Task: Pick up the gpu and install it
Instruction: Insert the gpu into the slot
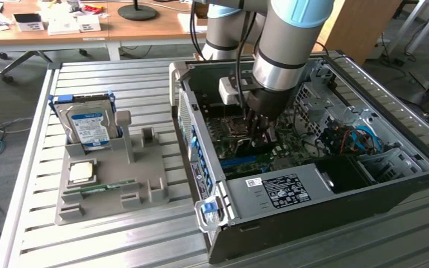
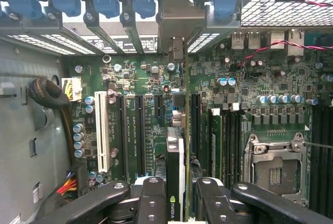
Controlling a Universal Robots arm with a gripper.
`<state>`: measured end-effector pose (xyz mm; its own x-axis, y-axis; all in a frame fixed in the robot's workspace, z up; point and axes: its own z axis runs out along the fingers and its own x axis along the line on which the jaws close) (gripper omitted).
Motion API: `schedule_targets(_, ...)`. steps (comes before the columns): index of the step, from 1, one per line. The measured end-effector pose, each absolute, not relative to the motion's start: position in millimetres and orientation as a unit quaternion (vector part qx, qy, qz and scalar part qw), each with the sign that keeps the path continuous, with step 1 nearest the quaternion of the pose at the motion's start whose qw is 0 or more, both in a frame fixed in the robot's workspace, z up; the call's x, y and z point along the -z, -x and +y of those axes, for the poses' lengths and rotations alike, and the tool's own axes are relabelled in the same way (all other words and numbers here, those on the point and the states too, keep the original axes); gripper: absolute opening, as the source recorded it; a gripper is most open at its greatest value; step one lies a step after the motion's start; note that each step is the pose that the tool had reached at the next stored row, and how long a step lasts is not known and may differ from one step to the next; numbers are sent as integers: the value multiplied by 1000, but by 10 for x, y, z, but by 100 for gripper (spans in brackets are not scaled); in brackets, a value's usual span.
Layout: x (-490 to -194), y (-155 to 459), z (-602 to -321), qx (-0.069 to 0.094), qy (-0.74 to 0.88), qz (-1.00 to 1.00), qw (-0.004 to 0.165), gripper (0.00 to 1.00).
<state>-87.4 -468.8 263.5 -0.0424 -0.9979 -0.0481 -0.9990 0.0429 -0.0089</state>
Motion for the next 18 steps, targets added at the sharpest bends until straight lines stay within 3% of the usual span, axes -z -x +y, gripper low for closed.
schedule_targets(18, -2574, 874, -4688, -13, 692, 722, 20, 27)
